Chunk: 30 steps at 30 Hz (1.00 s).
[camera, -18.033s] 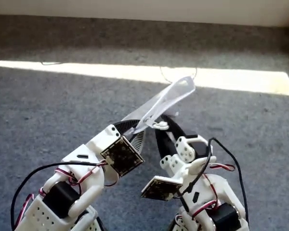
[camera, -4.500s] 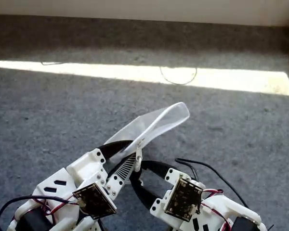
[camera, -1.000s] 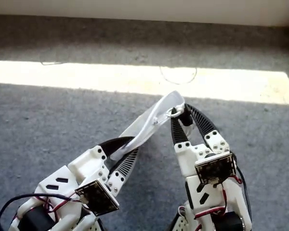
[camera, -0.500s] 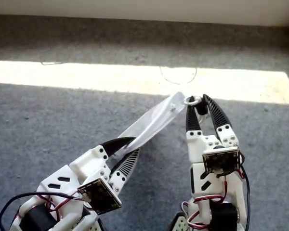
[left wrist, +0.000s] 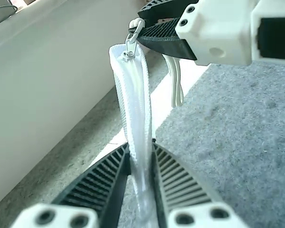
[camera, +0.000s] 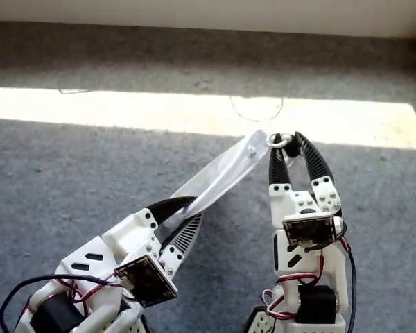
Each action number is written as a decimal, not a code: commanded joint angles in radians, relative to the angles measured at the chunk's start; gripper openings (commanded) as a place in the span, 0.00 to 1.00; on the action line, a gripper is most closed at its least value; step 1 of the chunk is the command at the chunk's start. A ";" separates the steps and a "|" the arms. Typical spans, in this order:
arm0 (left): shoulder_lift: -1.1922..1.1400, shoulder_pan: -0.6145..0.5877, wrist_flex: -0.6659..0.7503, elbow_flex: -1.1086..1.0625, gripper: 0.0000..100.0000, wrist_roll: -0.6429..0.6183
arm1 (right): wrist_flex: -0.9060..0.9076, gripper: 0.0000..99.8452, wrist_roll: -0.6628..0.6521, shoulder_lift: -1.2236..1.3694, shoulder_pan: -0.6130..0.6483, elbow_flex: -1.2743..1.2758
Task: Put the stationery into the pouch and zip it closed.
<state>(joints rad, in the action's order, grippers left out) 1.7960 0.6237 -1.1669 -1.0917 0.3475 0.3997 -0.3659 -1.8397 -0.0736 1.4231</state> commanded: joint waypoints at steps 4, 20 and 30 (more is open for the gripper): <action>0.015 -0.035 -0.025 0.004 0.01 -0.009 | -0.045 0.01 -0.021 0.004 -0.317 0.024; 0.015 -0.133 -0.041 0.082 0.01 -0.044 | -0.041 0.01 -0.014 0.010 -0.335 0.025; 0.015 -0.131 -0.054 0.093 0.01 -0.048 | -0.039 0.01 0.026 0.007 -0.334 0.030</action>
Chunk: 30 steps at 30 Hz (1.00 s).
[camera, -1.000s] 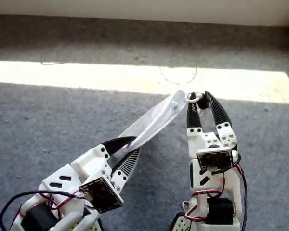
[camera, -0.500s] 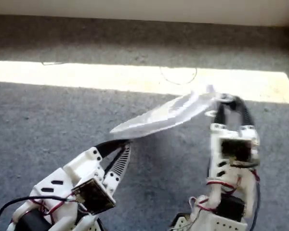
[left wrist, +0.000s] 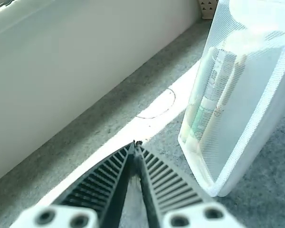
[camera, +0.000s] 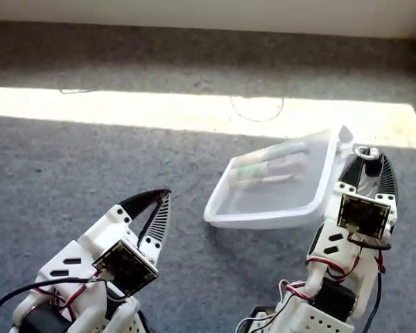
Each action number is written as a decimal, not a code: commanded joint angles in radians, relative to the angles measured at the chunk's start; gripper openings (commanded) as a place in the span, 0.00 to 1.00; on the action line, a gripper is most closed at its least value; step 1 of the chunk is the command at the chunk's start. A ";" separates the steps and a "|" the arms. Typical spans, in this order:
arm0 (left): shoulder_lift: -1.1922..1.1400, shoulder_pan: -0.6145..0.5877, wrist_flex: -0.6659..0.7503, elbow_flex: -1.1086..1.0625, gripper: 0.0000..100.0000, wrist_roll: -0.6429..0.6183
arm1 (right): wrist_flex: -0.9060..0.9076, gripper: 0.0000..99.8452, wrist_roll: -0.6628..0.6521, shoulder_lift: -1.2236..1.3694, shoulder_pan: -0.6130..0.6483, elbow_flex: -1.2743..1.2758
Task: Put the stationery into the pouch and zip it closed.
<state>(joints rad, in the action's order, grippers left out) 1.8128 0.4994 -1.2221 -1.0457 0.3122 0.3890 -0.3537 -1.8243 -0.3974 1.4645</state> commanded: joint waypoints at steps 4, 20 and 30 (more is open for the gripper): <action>-0.002 -0.007 0.002 0.047 0.01 -0.014 | -0.008 0.01 0.014 -0.012 0.027 -0.015; -0.002 -0.200 0.041 0.053 0.01 -0.118 | 0.312 0.01 0.014 -0.013 0.375 -0.162; -0.002 -0.418 0.089 0.050 0.01 -0.272 | 0.315 0.01 0.014 -0.010 0.670 -0.157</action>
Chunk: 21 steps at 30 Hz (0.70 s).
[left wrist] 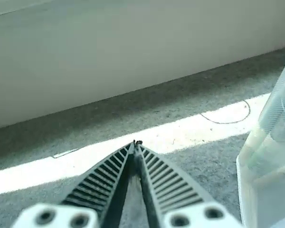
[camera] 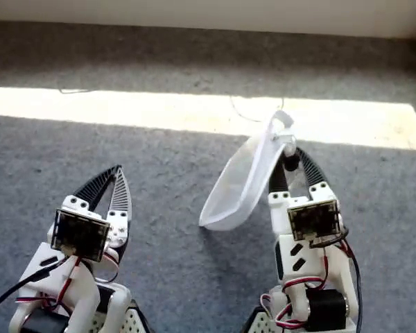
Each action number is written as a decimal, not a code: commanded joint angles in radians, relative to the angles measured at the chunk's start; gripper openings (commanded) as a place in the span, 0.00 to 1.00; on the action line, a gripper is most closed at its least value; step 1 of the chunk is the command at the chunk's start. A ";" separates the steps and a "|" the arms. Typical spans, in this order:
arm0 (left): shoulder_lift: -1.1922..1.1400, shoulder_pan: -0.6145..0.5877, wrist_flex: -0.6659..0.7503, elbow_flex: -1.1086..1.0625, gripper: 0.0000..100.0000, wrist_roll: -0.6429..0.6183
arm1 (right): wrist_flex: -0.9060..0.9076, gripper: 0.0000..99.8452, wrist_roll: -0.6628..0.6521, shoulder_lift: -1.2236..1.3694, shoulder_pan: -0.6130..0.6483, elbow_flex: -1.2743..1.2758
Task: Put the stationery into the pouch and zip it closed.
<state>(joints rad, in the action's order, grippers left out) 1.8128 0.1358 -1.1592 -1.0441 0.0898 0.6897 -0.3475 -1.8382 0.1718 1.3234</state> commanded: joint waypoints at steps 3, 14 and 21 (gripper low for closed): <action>-0.002 -0.071 0.026 0.048 0.01 -0.064 | 0.015 0.01 0.008 0.008 0.193 -0.010; -0.002 -0.071 0.038 0.045 0.01 -0.068 | 0.108 0.09 0.009 0.008 0.432 -0.004; -0.002 -0.091 0.038 0.045 0.01 -0.068 | 0.113 0.13 0.006 0.005 0.486 0.076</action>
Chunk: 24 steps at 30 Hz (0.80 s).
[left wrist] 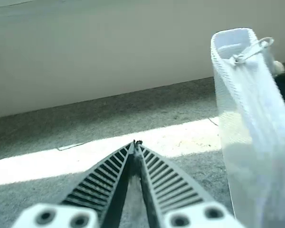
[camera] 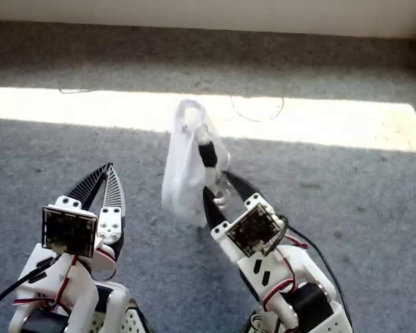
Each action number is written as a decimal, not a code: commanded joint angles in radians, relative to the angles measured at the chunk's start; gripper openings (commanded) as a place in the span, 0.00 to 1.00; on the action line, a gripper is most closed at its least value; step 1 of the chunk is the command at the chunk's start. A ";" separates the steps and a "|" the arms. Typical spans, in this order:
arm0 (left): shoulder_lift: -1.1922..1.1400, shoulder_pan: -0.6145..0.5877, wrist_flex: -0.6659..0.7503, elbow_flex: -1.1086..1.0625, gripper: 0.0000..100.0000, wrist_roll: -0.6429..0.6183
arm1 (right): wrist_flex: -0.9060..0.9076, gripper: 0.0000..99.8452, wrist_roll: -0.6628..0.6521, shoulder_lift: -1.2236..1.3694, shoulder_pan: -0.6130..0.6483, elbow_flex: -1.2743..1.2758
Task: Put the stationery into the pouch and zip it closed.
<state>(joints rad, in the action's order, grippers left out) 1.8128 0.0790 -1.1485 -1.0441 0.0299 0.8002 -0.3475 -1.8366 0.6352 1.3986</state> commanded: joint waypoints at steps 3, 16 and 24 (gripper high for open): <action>-0.002 -0.073 0.029 0.045 0.01 -0.009 | 0.002 0.13 0.006 0.004 0.024 0.002; -0.002 -0.076 0.029 0.044 0.01 -0.009 | 0.071 0.13 0.003 0.001 0.021 0.004; -0.002 -0.077 0.051 0.012 0.01 -0.009 | 0.091 0.13 0.009 -0.001 -0.002 0.004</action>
<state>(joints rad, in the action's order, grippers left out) 1.8128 0.0084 -1.1485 -1.0441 0.0299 0.8784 -0.3460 -1.8274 0.6506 1.4093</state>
